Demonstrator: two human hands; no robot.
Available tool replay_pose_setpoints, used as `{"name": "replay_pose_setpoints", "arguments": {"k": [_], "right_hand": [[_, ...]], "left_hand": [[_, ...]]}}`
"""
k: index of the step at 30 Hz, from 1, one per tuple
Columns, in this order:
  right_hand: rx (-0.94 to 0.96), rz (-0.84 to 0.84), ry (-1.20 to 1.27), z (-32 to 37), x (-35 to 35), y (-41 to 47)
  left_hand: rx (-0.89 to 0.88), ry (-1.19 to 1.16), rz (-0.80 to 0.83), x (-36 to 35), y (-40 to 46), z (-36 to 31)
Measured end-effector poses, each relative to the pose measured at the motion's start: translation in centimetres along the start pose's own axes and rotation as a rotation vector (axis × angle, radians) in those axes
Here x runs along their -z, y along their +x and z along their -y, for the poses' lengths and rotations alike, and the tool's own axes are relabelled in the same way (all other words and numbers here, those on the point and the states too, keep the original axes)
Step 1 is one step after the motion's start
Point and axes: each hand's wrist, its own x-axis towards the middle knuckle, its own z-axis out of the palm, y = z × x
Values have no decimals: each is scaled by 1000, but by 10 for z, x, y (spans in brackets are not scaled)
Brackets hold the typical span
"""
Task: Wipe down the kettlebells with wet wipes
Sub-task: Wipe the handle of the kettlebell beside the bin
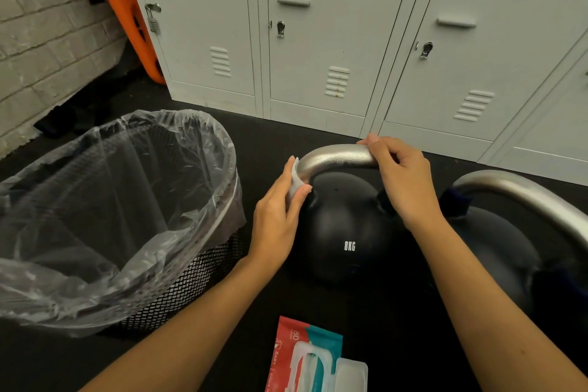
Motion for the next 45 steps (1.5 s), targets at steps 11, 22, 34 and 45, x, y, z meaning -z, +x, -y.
{"name": "replay_pose_setpoints", "arguments": {"k": [11, 22, 34, 45], "right_hand": [[-111, -28, 181, -5, 5, 6], [-282, -105, 202, -7, 8, 10], [-300, -97, 195, -3, 5, 8], [-329, -120, 337, 0, 11, 6]], "left_hand": [[-632, 505, 63, -27, 51, -48], [-547, 429, 63, -16, 43, -41], [124, -167, -93, -9, -2, -21], [-55, 30, -25, 6, 9, -20]]}}
